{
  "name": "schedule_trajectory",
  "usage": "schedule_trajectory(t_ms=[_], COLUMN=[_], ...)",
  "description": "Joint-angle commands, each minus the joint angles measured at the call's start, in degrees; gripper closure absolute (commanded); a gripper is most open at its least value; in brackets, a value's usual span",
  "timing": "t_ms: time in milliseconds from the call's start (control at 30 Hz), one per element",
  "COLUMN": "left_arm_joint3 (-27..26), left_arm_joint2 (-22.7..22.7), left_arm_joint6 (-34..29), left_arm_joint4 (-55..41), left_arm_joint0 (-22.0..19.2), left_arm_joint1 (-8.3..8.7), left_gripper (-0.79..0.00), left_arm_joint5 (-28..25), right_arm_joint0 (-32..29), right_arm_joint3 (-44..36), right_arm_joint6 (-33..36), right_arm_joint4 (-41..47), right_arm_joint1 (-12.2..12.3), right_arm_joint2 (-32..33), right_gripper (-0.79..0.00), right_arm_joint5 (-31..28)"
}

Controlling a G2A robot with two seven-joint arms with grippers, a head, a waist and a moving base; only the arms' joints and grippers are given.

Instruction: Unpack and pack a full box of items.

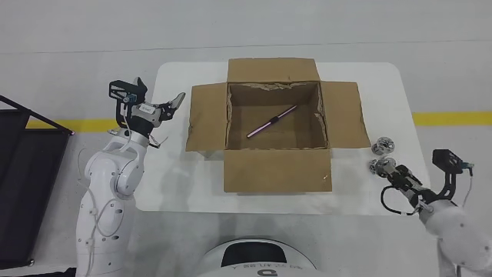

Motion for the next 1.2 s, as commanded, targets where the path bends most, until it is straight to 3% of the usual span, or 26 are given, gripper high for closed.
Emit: schedule_trajectory(t_ms=[0,233,333,533,800,1033,1167], left_arm_joint3=[0.0,0.0,0.0,0.0,0.0,0.0,0.0], left_arm_joint2=[0.0,0.0,0.0,0.0,0.0,0.0,0.0], left_arm_joint6=[0.0,0.0,0.0,0.0,0.0,0.0,0.0], left_arm_joint4=[0.0,0.0,0.0,0.0,0.0,0.0,0.0], left_arm_joint0=[0.0,0.0,0.0,0.0,0.0,0.0,0.0], left_arm_joint1=[0.0,0.0,0.0,0.0,0.0,0.0,0.0], left_gripper=[-0.785,-0.785,-0.785,-0.785,-0.785,-0.785,-0.785], left_arm_joint5=[0.0,0.0,0.0,0.0,0.0,0.0,0.0], right_arm_joint0=[1.9,10.4,13.8,20.4,22.7,20.7,18.5], right_arm_joint3=[2.1,9.5,13.0,19.7,21.4,19.2,16.7], right_arm_joint6=[5.3,14.9,15.2,16.3,16.7,16.2,14.4], right_arm_joint4=[-1.5,-8.3,-10.1,-20.5,-21.1,-20.0,-17.8], right_arm_joint1=[0.4,1.8,2.0,2.5,2.8,3.0,3.0], right_arm_joint2=[-1.2,-6.2,-8.3,-12.8,-13.7,-12.3,-10.7], right_gripper=[0.0,0.0,0.0,0.0,-0.003,-0.28,-0.32], right_arm_joint5=[1.4,4.5,5.5,13.6,13.7,12.5,10.8])
